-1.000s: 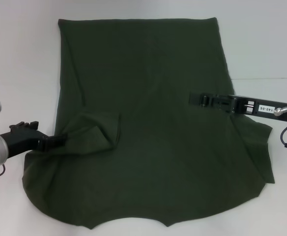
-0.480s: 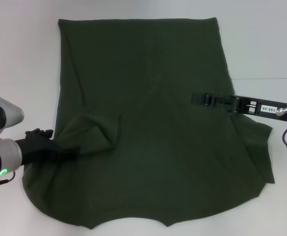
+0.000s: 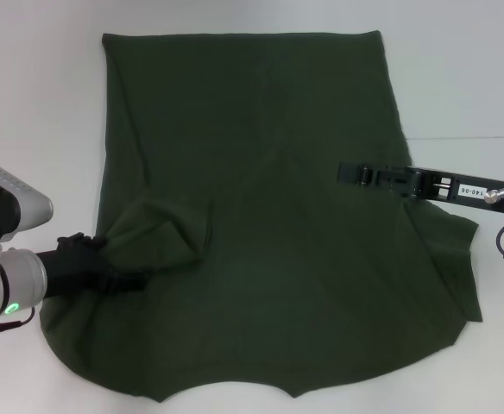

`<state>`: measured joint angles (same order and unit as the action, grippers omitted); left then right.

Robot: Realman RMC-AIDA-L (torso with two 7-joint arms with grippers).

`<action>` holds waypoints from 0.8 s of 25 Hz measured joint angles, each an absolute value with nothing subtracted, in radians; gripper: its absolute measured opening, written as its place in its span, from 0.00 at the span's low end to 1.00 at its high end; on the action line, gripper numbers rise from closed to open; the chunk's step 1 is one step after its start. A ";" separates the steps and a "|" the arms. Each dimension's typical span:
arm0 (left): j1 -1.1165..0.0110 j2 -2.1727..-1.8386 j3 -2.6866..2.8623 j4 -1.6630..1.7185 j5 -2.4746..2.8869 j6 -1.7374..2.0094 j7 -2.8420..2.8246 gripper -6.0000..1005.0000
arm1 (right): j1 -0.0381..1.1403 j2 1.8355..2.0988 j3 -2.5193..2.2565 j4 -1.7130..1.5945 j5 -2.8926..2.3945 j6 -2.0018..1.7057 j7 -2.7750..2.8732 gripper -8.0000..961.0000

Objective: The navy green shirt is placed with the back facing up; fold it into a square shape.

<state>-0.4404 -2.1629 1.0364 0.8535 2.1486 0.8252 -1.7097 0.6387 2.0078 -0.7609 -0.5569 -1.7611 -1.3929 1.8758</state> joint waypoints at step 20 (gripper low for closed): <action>-0.432 -2.164 1.033 0.910 2.144 0.915 -1.675 0.96 | 0.633 2.009 -0.764 -0.551 -1.761 -1.384 1.871 0.94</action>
